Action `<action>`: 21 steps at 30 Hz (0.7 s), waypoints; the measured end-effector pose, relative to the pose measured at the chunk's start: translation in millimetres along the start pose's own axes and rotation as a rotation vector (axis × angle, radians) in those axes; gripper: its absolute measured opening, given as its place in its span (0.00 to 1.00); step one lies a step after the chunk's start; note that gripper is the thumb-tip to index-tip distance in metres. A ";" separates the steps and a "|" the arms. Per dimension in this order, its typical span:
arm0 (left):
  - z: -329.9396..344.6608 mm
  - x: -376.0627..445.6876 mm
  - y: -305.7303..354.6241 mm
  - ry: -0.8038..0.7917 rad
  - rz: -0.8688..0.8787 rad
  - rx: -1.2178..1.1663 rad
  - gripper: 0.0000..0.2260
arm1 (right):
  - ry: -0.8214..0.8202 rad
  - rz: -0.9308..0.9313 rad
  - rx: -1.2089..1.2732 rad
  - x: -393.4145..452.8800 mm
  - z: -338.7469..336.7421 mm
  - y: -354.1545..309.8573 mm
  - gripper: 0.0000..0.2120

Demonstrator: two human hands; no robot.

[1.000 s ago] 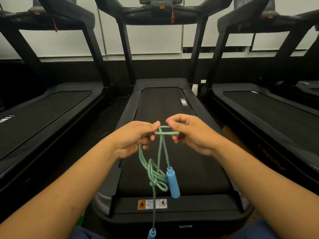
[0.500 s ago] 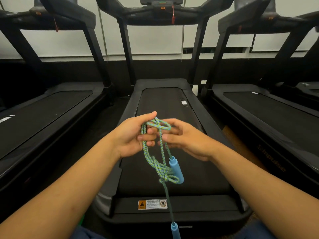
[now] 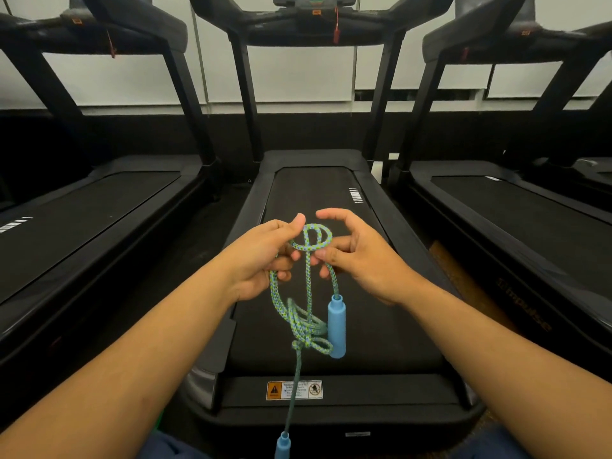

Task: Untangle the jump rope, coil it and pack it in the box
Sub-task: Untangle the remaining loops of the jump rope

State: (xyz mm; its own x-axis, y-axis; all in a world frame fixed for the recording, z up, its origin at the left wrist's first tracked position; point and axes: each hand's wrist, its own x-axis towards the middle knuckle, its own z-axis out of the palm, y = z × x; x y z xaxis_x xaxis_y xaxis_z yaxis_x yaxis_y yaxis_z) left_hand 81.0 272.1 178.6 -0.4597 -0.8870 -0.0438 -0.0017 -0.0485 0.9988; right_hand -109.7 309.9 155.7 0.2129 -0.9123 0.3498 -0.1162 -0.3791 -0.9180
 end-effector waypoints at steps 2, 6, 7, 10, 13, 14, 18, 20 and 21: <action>-0.5 0.1 0.1 -0.016 0.003 -0.013 0.14 | 0.017 -0.025 -0.042 0.2 -0.3 -0.6 0.18; -1.2 0.6 1.1 -0.028 -0.009 -0.143 0.14 | 0.062 -0.061 -0.133 0.3 -1.5 0.5 0.08; -0.8 0.3 2.1 -0.015 -0.005 -0.176 0.13 | 0.078 -0.070 -0.134 0.3 -2.0 0.9 0.06; -1.1 -1.4 2.4 0.019 0.084 -0.141 0.07 | 0.133 -0.088 -0.117 0.5 -4.5 1.1 0.03; -6.9 -2.3 -1.0 0.063 0.298 0.177 0.05 | 0.168 -0.090 -0.104 1.7 -7.8 2.4 0.02; -8.2 -3.0 -1.3 0.089 0.355 0.301 0.05 | 0.172 -0.088 -0.098 2.3 -8.7 3.1 0.03; -11.7 -2.6 -2.3 0.184 0.537 0.784 0.06 | 0.165 -0.102 -0.071 3.3 -11.8 4.6 0.03; -15.2 -0.8 -3.8 0.231 0.661 0.979 0.03 | 0.162 -0.098 -0.056 2.7 -13.7 4.5 0.02; -16.2 -0.8 -3.4 0.256 0.703 1.004 0.03 | 0.154 -0.090 -0.043 2.1 -14.3 4.3 0.02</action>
State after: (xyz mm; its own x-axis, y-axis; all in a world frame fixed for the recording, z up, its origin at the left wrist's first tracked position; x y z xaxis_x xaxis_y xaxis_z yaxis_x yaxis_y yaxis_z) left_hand 95.8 265.6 174.9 -0.4502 -0.6483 0.6140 -0.5534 0.7422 0.3779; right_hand -123.6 304.1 155.2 0.0732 -0.8859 0.4581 -0.1458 -0.4639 -0.8738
